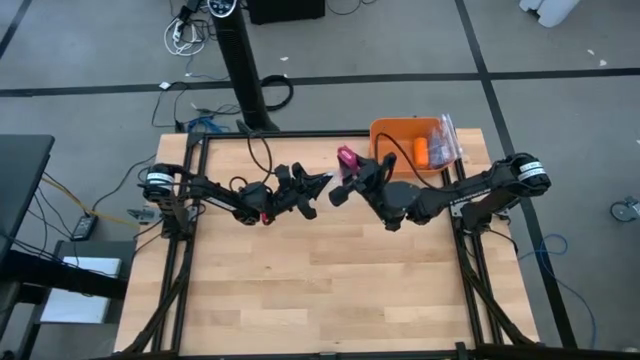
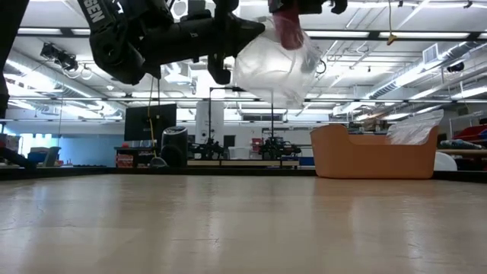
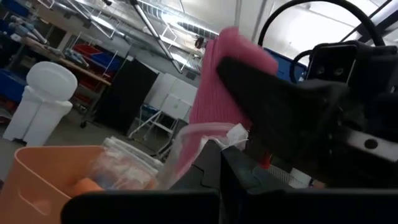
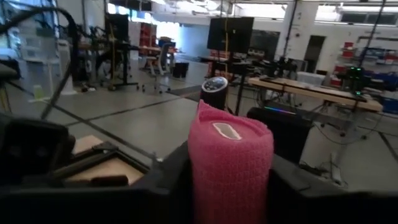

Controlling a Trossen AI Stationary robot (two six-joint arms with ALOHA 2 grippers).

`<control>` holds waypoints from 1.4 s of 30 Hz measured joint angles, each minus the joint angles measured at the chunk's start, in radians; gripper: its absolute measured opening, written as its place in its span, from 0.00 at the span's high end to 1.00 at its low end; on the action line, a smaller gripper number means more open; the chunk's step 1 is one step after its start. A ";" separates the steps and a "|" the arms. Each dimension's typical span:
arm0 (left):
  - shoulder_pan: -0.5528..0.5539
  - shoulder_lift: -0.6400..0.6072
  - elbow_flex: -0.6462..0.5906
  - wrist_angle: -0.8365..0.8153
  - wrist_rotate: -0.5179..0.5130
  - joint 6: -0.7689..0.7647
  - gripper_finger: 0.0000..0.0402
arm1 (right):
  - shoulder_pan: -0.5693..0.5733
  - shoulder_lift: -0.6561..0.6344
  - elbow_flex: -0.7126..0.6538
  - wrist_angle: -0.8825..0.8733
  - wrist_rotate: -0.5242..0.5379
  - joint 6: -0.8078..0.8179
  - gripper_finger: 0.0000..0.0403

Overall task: Roll bandage
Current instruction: Insert the pink bandage into the transparent zip bag

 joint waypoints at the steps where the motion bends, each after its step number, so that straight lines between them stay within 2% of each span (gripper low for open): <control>1: 0.000 0.000 0.000 0.001 0.000 0.005 1.00 | 0.004 0.000 0.000 -0.010 0.011 0.001 0.61; 5: 0.000 -0.001 0.000 0.003 0.001 0.011 1.00 | 0.026 0.000 0.000 -0.031 0.035 -0.001 0.39; 8: 0.000 -0.001 0.000 0.004 0.014 0.029 1.00 | 0.043 0.000 0.000 -0.035 0.093 -0.028 0.31; 16: 0.000 -0.007 0.000 0.007 0.066 0.039 1.00 | 0.114 -0.021 0.000 -0.030 0.238 -0.169 0.33; 21: 0.010 -0.020 -0.014 0.007 0.088 0.049 1.00 | 0.197 -0.084 0.000 -0.047 0.234 -0.183 0.36; 25: 0.023 -0.045 -0.031 0.007 0.120 0.023 1.00 | 0.240 -0.132 -0.001 -0.131 0.232 -0.139 0.41; 28: 0.021 -0.054 -0.046 0.007 0.138 0.014 1.00 | 0.249 -0.165 -0.019 -0.273 0.200 -0.008 0.45; 34: 0.058 -0.109 -0.135 0.008 0.146 -0.033 1.00 | 0.228 -0.260 -0.064 -0.609 -0.031 0.391 0.50; 39: 0.107 -0.190 -0.221 0.010 0.147 -0.083 1.00 | 0.221 -0.318 -0.098 -0.728 -0.079 0.494 0.49; 42: 0.125 -0.223 -0.250 0.009 0.182 -0.127 1.00 | 0.206 -0.332 -0.121 -0.711 -0.178 0.493 0.48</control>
